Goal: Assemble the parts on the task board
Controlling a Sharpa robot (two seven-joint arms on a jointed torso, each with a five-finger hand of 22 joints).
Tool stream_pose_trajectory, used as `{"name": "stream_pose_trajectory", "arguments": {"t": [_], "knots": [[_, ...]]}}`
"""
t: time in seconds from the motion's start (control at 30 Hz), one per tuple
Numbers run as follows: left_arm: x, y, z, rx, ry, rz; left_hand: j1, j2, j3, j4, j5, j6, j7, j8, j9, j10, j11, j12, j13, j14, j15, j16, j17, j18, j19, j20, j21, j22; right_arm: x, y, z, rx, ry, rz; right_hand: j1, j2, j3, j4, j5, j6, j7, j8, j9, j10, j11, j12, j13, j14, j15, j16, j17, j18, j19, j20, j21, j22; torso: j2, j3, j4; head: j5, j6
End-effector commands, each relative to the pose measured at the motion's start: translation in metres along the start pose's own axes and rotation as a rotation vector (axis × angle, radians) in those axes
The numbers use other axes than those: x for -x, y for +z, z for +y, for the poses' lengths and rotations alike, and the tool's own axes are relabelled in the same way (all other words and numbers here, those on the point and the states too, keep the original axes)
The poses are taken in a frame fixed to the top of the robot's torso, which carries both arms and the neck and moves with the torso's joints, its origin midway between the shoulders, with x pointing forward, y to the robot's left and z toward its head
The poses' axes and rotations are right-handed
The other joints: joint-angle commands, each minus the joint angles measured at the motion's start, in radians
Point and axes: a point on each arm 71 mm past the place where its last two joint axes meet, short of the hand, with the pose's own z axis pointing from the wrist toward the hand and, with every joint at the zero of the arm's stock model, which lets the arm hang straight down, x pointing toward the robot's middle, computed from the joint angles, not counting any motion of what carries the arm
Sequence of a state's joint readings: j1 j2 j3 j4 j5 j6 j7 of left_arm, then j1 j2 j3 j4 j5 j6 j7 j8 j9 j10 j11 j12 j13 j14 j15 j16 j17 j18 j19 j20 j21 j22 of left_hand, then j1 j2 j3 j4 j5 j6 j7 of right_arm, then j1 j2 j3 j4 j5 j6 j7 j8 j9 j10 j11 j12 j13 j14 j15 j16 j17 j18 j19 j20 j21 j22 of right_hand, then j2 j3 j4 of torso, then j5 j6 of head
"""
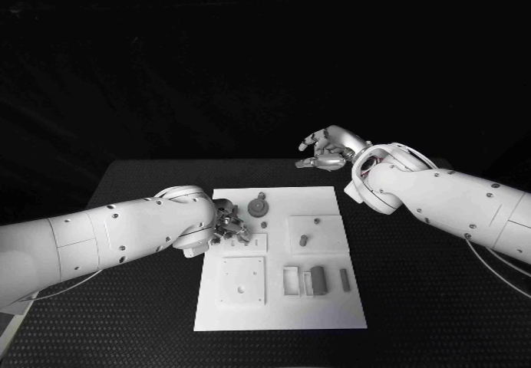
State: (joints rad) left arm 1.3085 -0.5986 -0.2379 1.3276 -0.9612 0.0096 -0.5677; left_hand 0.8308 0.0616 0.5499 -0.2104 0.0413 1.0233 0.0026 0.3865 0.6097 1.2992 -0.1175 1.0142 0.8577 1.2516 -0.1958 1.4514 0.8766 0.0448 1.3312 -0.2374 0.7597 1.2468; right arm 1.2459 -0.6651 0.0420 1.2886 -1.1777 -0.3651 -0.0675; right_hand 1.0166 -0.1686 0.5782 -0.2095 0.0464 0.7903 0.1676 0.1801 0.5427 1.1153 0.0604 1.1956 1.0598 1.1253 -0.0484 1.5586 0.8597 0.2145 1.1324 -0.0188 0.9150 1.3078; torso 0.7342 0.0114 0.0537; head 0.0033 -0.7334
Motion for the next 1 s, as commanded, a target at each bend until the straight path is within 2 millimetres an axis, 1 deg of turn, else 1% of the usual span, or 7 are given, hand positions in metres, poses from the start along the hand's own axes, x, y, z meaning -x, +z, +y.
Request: {"name": "stream_pose_trajectory", "arguments": {"t": [0.03, 0.33, 0.47, 0.7, 1.0], "knots": [[-0.0024, 0.0003, -0.0015, 0.000, 0.029, 0.010, 0.000, 0.014, 0.002, 0.004, 0.007, 0.085, -0.011, 0.185, 0.136, 0.009, 0.000, -0.007, -0.001, -0.016, -0.023, 0.003, -0.002, 0.018, 0.004, 0.002, -0.004, 0.001, -0.0009, 0.0003, 0.0011, 0.007, 0.000, 0.013, -0.002, 0.010, -0.004, 0.000, 0.003, 0.003, 0.007, 0.003, 0.000, -0.009, 0.000, 0.000, -0.001, -0.006, 0.001, -0.005, -0.002, 0.047, 0.000, -0.005, -0.006, 0.013, 0.000, 0.0004, 0.0001, 0.001, -0.002], [-0.0045, 0.0007, -0.0006, 0.003, 0.030, 0.016, 0.000, 0.015, 0.002, 0.003, 0.007, 0.085, -0.011, 0.185, 0.136, 0.010, 0.000, -0.008, -0.002, -0.016, -0.023, 0.003, -0.002, 0.018, 0.004, 0.002, -0.004, 0.002, -0.0012, 0.0004, 0.0010, 0.006, 0.000, 0.015, 0.000, 0.012, -0.004, -0.002, 0.003, 0.003, 0.007, 0.003, 0.000, -0.010, 0.000, 0.000, -0.002, -0.007, 0.001, -0.005, -0.002, 0.047, 0.000, -0.004, -0.007, 0.013, 0.000, 0.0008, 0.0000, 0.000, -0.004], [-0.0038, 0.0009, 0.0006, 0.006, 0.028, 0.013, -0.001, 0.019, 0.002, 0.004, 0.007, 0.085, -0.011, 0.184, 0.136, 0.011, 0.000, -0.009, -0.002, -0.016, -0.023, 0.003, -0.004, 0.018, 0.004, 0.003, -0.004, 0.002, -0.0012, 0.0005, 0.0010, 0.006, 0.000, 0.015, 0.001, 0.012, -0.004, -0.002, 0.003, 0.002, 0.007, 0.003, 0.000, -0.010, 0.000, 0.000, -0.002, -0.007, 0.001, -0.005, -0.002, 0.047, 0.000, -0.004, -0.007, 0.013, 0.000, 0.0007, -0.0001, -0.001, -0.004], [-0.0048, 0.0006, 0.0001, 0.006, 0.033, 0.021, -0.002, 0.020, 0.002, 0.004, 0.007, 0.085, -0.011, 0.184, 0.135, 0.011, 0.000, -0.009, -0.003, -0.015, -0.023, 0.003, -0.004, 0.018, 0.004, 0.003, -0.005, 0.002, -0.0013, 0.0006, 0.0010, 0.006, 0.000, 0.016, 0.001, 0.012, -0.004, -0.003, 0.003, 0.002, 0.007, 0.003, 0.000, -0.010, 0.000, 0.000, -0.002, -0.007, 0.001, -0.005, -0.002, 0.047, -0.001, -0.004, -0.007, 0.013, 0.000, 0.0010, -0.0002, -0.003, -0.007], [-0.0049, 0.0005, 0.0006, 0.011, 0.060, 0.022, -0.001, 0.021, 0.002, 0.003, 0.007, 0.085, -0.011, 0.183, 0.135, 0.012, 0.000, -0.010, -0.003, -0.015, -0.023, 0.003, -0.005, 0.018, 0.004, 0.003, -0.005, 0.002, -0.0016, 0.0006, 0.0011, 0.006, 0.000, 0.018, 0.001, 0.013, -0.005, -0.003, 0.003, 0.002, 0.007, 0.003, 0.000, -0.010, 0.000, 0.000, -0.003, -0.007, 0.001, -0.005, -0.002, 0.047, -0.001, -0.004, -0.007, 0.013, -0.001, 0.0006, 0.0003, -0.002, -0.010]]}}
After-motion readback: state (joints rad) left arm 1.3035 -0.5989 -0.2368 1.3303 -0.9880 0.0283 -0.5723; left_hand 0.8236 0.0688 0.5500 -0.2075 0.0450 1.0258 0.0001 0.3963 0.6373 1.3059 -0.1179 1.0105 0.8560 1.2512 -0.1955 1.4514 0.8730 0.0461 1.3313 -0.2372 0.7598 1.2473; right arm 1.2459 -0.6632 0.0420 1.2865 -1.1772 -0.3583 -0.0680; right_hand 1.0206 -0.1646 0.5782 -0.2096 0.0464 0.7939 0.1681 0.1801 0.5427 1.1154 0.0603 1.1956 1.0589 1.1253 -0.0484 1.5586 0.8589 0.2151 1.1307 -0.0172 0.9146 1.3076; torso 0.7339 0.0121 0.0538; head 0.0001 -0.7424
